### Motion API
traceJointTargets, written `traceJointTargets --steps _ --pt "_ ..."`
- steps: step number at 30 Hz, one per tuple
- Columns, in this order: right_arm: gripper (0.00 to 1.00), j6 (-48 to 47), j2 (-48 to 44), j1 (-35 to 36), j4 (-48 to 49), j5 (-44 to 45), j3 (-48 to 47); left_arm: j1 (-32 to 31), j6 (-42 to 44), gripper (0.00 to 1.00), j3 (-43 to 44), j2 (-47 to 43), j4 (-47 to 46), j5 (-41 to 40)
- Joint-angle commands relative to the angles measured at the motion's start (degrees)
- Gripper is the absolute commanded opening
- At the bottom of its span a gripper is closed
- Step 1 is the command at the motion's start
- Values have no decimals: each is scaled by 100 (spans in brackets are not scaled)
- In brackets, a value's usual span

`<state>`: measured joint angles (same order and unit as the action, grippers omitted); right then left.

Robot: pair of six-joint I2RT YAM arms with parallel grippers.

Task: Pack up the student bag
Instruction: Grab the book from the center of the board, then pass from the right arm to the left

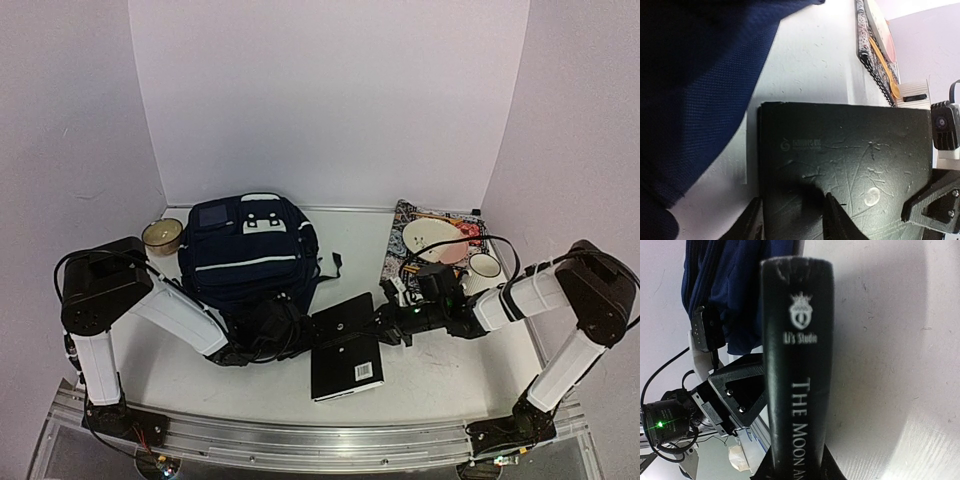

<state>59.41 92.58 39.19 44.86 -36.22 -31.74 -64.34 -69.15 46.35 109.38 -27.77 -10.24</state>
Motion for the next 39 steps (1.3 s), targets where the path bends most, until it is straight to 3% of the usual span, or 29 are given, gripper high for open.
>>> traceJointTargets --steps 1,6,11,20,28,33,39 --pt "8 -228 -567 184 1237 -342 -425 -313 307 45 -11 -156 -434 1082" --pt "0 -490 -1064 30 719 -209 -434 -315 577 53 -100 -547 -427 896" --pt "0 -830 -1849 -338 69 -165 -529 -168 861 57 -287 -1167 -431 885" --pt "0 -990 -2384 -588 42 -336 -864 422 1290 66 -503 -2284 -447 1415" --pt "0 -879 -2301 -588 577 -592 -1089 1096 1586 74 -618 -2934 -871 2404" --pt "0 -550 -2093 -587 1254 -888 -1199 1546 1321 74 -742 -2879 -1595 3180" --pt "0 -329 -1859 -576 1725 -1100 -1350 1637 1266 74 -480 -2627 -1987 3803"
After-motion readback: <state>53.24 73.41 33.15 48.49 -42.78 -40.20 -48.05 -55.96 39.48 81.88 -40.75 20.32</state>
